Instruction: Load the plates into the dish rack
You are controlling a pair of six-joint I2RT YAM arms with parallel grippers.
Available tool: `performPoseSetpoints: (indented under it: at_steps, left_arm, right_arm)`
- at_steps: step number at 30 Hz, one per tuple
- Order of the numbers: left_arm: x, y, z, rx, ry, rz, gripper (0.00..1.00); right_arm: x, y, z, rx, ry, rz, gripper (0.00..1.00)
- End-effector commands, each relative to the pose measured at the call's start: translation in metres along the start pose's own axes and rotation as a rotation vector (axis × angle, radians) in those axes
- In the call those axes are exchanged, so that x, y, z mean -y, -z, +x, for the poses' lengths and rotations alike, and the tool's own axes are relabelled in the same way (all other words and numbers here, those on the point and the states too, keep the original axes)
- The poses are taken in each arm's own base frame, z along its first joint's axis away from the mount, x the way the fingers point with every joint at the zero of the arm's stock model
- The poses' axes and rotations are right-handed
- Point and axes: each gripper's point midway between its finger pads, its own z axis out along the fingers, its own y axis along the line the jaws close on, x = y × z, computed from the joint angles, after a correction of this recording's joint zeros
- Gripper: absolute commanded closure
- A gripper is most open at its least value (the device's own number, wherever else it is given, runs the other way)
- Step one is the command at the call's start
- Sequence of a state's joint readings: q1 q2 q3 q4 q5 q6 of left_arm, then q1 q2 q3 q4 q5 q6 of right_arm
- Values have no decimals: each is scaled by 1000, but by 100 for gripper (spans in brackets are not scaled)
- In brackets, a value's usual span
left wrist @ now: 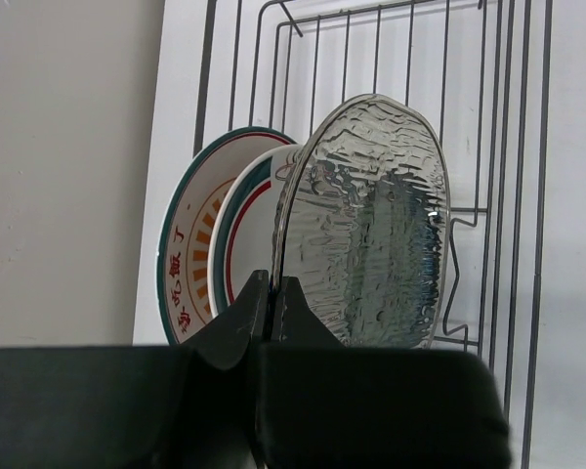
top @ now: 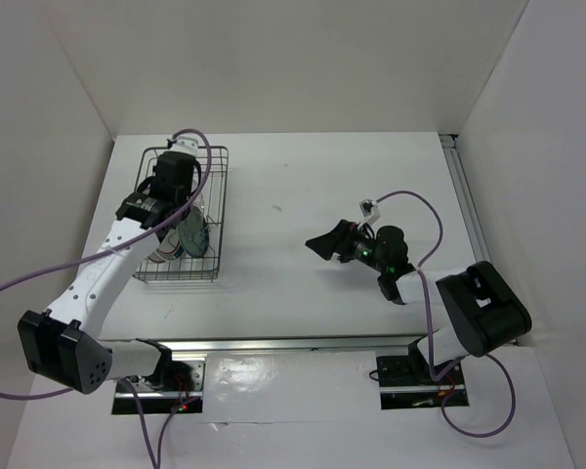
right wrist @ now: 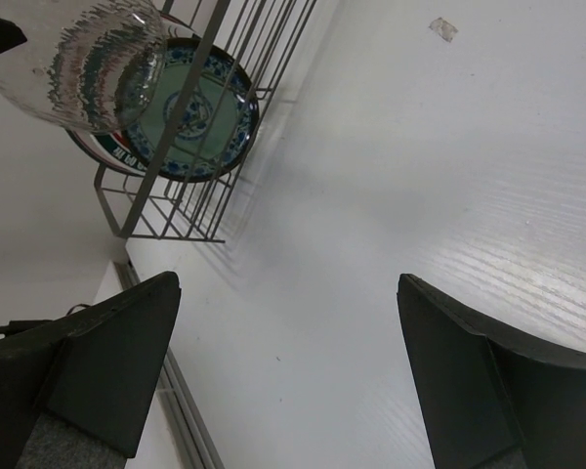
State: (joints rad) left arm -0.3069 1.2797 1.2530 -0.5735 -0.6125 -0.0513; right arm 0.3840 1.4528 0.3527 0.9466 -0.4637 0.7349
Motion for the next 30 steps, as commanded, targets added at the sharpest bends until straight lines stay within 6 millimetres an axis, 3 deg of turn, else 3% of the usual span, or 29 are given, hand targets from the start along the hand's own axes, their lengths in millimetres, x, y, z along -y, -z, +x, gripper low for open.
performPoseSetpoints:
  at_steps: [1, 13, 30]
  left_arm:
    - [-1, -2, -6, 24, -32, -46, 100]
    - [-6, 1, -5, 16, -46, -113, 100]
    - [18, -15, 18, -85, -94, -82, 100]
  right_arm:
    - [-13, 4, -15, 47, 46, -55, 1]
    - [-18, 7, -15, 46, 36, -83, 1]
    - [-11, 10, -17, 53, 21, -65, 1]
